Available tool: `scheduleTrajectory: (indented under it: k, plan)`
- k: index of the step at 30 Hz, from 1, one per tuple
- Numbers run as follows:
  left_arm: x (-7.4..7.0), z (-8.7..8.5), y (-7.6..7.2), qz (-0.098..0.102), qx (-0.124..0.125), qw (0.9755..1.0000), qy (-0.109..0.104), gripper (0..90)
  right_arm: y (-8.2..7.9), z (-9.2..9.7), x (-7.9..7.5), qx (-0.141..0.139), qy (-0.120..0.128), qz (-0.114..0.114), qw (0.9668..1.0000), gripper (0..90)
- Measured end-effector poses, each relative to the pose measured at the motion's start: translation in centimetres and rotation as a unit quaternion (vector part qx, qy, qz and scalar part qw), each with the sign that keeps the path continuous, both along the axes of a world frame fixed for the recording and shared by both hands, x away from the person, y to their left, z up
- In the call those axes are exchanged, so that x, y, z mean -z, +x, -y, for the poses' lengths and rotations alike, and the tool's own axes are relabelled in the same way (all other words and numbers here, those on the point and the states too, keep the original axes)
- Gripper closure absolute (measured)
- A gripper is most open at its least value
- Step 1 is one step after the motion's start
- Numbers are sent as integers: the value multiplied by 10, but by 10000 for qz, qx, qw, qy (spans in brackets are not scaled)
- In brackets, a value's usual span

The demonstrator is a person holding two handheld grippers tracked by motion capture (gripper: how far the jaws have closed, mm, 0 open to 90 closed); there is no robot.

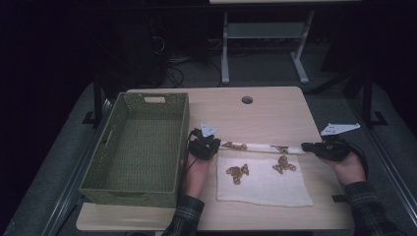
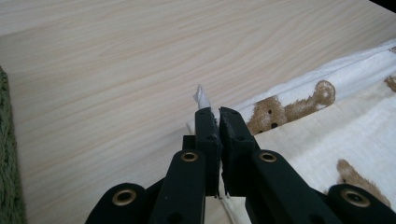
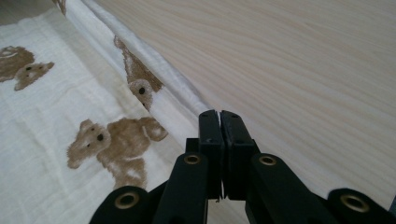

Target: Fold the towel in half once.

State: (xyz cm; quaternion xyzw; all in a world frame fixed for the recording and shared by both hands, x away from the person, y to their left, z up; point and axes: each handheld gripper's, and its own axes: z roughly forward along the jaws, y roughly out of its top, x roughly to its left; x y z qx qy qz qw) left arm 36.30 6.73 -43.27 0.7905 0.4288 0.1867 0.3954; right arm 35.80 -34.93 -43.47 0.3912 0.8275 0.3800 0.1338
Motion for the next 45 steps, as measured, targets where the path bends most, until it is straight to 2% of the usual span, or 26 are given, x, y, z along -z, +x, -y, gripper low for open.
scheduleTrajectory:
  k: [9, 17, 31, 37, 39, 42, 45]
  plan:
    - [-1, -1, -17, 17, 56, 10000, -76, 864, -16, 0, 1, -66, -60, -71, 9999, 877]
    - [1, -1, -34, -67, 154, 9998, -77, 863, -35, 3, 1, -190, -107, -25, 9998, 877]
    - [0, -6, -65, -49, 250, 9996, -121, 861, -61, 2, 2, -389, -156, -16, 9991, 876]
    - [0, -6, -83, 0, 236, 9995, -204, 861, -73, 2, 1, -436, -135, -49, 9989, 876]
    - [0, -4, -88, 16, 256, 9996, -117, 861, -77, 3, 1, -454, -174, -3, 9988, 876]
    - [-2, -5, -95, 40, 229, 9995, -210, 861, -83, 5, 1, -450, -122, 0, 9989, 876]
    - [-3, -5, -103, 75, 236, 9995, -198, 861, -91, 5, 1, -495, -100, 27, 9987, 876]
